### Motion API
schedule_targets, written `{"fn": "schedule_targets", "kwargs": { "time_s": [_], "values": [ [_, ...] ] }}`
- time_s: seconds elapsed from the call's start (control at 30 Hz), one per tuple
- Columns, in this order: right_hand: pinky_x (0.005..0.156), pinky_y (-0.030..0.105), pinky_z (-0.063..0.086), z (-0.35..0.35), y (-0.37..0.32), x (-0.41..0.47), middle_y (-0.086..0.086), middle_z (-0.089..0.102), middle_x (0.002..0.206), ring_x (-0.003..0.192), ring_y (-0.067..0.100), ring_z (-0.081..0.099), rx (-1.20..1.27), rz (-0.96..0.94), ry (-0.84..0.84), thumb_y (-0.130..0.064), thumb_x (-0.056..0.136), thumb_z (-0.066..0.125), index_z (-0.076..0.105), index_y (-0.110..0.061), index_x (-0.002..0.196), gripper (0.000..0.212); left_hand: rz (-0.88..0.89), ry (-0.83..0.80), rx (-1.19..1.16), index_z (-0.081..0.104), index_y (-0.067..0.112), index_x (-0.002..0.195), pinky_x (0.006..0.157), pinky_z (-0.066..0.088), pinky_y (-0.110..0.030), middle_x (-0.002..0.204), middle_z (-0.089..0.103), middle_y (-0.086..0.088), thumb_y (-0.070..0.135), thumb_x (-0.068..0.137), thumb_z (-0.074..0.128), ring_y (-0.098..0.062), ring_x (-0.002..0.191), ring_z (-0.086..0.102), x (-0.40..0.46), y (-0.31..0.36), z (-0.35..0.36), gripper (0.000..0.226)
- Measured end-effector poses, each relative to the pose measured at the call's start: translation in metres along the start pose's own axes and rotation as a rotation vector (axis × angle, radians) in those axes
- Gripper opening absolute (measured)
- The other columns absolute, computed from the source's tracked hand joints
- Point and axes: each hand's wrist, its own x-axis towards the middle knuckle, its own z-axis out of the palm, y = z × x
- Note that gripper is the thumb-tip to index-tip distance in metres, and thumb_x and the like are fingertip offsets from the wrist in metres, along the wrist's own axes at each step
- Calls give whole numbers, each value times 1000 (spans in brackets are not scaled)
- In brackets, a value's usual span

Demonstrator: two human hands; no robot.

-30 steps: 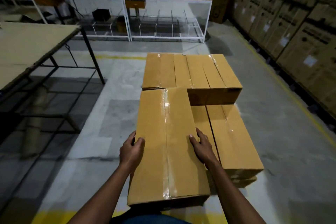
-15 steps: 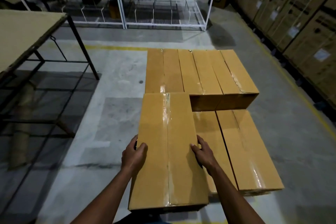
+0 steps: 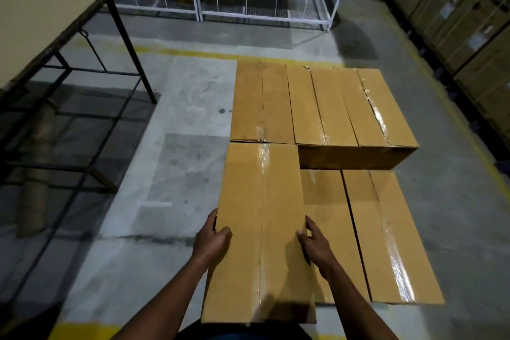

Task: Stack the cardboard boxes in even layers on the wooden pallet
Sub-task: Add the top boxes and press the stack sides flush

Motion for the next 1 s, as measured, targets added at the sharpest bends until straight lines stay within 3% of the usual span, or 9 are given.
{"fn": "schedule_targets", "kwargs": {
  "time_s": [0.27,0.47,0.57,0.7,1.0],
  "values": [
    [101,31,43,5,4,22,0,44,157,121,13,45,10,1,-35,-19,107,52,32,-29,159,56,-19,-53,1,40,47,147,92,49,-35,125,61,16,22,97,62,-16,114,62,21,-7,3,60],
    [107,36,42,4,14,37,-1,43,158,139,26,45,12,13,-39,-19,107,50,31,-29,160,57,6,-66,-17,38,45,151,83,47,-27,118,60,24,20,97,61,4,101,58,36,-5,12,63],
    [110,44,46,2,18,47,-1,46,157,136,25,49,15,16,-48,-21,106,52,34,-36,158,57,-2,-73,-28,37,45,151,88,48,-29,121,60,20,21,97,61,1,102,58,40,-5,16,63],
    [112,44,44,-1,23,52,-2,44,158,139,26,46,-21,16,-77,-20,107,50,31,-31,160,57,-18,-80,-52,38,50,146,92,51,-31,129,63,16,20,96,63,-5,108,62,44,-10,19,64],
    [112,50,44,-1,32,61,0,43,160,138,26,50,-123,-28,-104,-19,107,47,29,-29,160,57,-64,-93,16,28,37,158,100,50,-34,137,56,11,17,98,64,-17,119,60,47,-18,26,73]
  ]
}}
